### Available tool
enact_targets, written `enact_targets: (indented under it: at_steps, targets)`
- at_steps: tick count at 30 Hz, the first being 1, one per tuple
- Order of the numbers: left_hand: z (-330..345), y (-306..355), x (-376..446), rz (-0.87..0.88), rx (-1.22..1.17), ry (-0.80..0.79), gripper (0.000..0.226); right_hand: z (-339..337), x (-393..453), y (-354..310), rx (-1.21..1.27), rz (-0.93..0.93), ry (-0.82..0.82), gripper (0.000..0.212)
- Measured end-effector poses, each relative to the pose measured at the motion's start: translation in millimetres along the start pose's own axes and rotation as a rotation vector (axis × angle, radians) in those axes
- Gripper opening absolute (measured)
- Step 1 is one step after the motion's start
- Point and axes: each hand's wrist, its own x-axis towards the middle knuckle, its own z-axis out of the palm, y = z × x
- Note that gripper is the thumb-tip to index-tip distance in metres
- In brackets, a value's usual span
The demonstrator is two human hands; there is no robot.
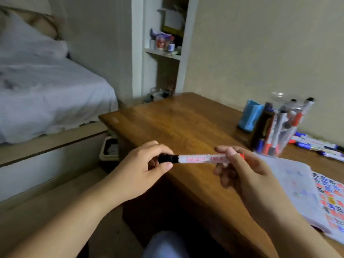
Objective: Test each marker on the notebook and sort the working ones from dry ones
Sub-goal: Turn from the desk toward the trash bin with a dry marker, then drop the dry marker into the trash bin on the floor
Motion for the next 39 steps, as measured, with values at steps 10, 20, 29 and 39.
enact_targets:
  at_steps: [10,20,29,39]
  targets:
    - [-116.6,-147.4,-173.4,-0.582,0.131,0.381,0.036,230.2,12.7,111.7,-0.079,0.175,-0.415,0.022]
    - [-142.1,-180.0,-257.9,-0.863,0.163,0.451,0.025,321.3,-8.1,220.6,-0.501,0.639,-0.794,0.036]
    - [-106.5,-148.7,-139.0,-0.583,0.135,0.288,0.013,215.0,43.8,110.0,-0.551,0.179,-0.613,0.014]
    - [26.8,9.1,75.3,0.029,0.069,-0.094,0.016,-32.1,46.2,-3.4,-0.770,0.042,0.013,0.013]
